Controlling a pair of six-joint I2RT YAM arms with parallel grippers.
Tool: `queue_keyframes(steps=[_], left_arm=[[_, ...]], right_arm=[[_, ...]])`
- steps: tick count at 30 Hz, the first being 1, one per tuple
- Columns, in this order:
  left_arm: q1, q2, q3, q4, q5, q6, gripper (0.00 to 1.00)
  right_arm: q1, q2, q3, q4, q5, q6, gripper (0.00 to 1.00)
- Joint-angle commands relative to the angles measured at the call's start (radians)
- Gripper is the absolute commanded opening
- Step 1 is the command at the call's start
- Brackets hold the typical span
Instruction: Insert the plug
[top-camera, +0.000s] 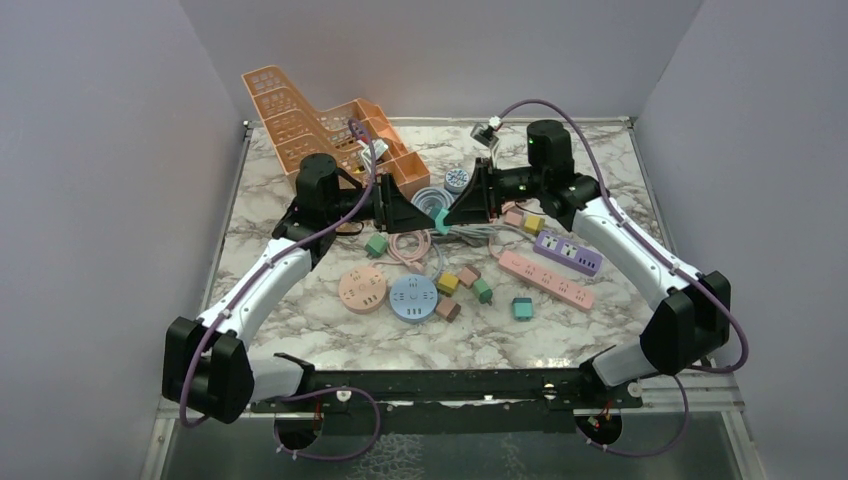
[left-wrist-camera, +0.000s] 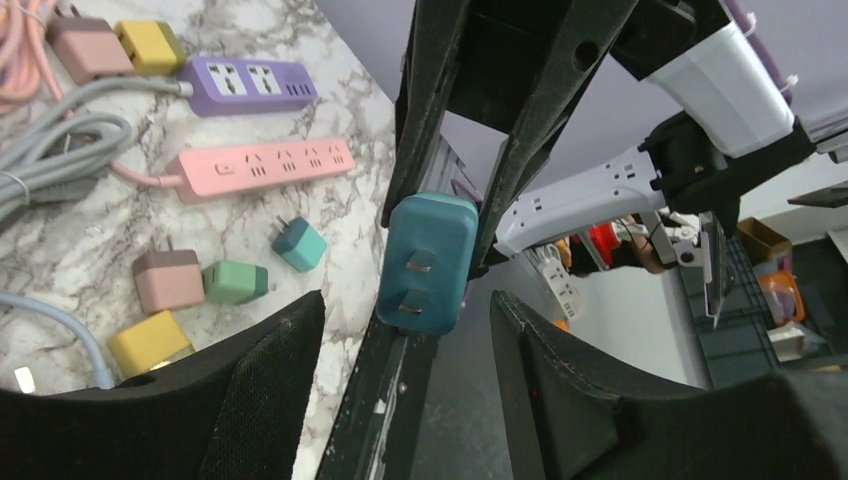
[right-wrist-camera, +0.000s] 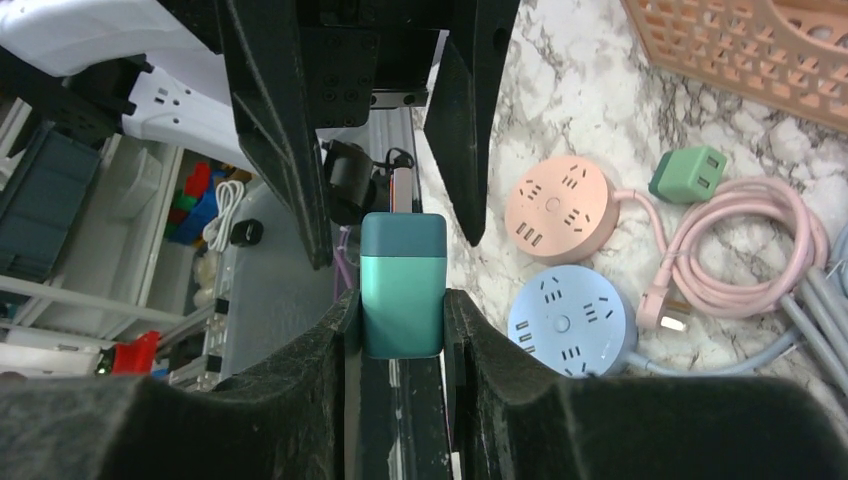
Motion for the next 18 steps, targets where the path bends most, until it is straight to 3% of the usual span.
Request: queue_keyframes(steps=[1,11,14,18], left_arm=[[-0.027,0.040,0.018,-0.015,0.065,0.022,0.60],[-0.038,0.082,0.036,0.037,0.051,-0.038,0.10],[-0.038,0.062,0.019,0.073,0.019,-0.065,0.00],[-0.046,0.038,0.029,0.100,-0.050,-0.118,0.00]], right_arm=[[-0.002,0.041,0.048,-0.104,-0.045,-0.080,0.20],[-0.002,0.030,-0.006,-0.044,-0.050,-0.006,0.21],[-0.002,-0.012,-0.070,0.096,0.019,0.136,0.32],[-0.002,-0.081,-0.205,0.371,0.170,0.398,0.45]])
